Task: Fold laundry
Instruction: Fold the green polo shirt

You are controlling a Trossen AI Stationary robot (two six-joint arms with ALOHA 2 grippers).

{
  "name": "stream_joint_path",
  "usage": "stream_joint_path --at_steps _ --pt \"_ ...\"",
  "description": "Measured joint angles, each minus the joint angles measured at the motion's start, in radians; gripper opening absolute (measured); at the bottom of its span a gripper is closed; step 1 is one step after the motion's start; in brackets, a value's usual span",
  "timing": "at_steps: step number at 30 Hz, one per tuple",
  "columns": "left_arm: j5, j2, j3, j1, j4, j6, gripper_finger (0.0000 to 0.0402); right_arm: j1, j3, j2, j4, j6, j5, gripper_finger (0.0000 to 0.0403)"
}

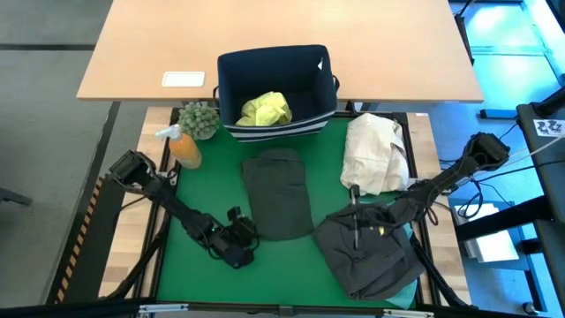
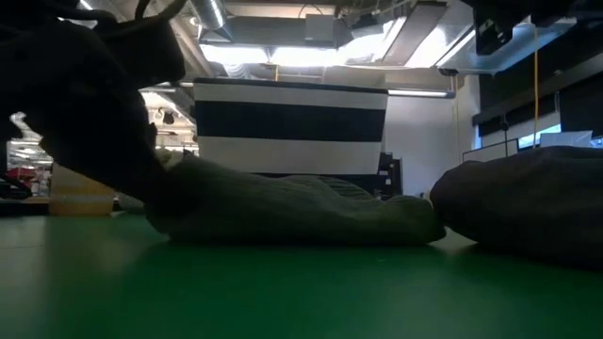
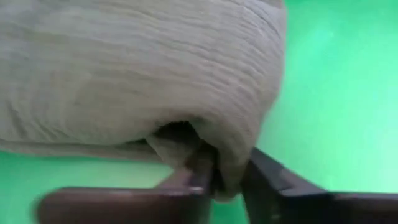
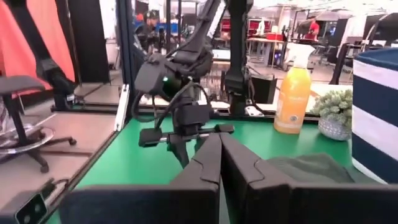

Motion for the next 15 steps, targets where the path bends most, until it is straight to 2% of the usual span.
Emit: stream_joint_path --at_steps 1,3,6,15 --pt "0.011 0.000 0.000 -0.007 0.000 -0.011 0.0033 0.000 -0.002 0.000 -0.003 0.013 -0.001 0.0003" --pt "0.046 0.000 0.000 -0.028 -0.012 -0.053 0.0011 0.002 0.000 0.000 -0.005 0.028 -0.003 0.0003" --pt "0.099 0.000 0.000 -0.083 -0.020 -0.111 0.0005 0.003 0.008 0.000 -0.005 0.058 -0.040 0.0003" --pt "0.105 0.000 0.000 -0.264 -0.018 -0.323 0.0002 0.003 0.018 0.022 -0.016 0.070 -0.071 0.0003"
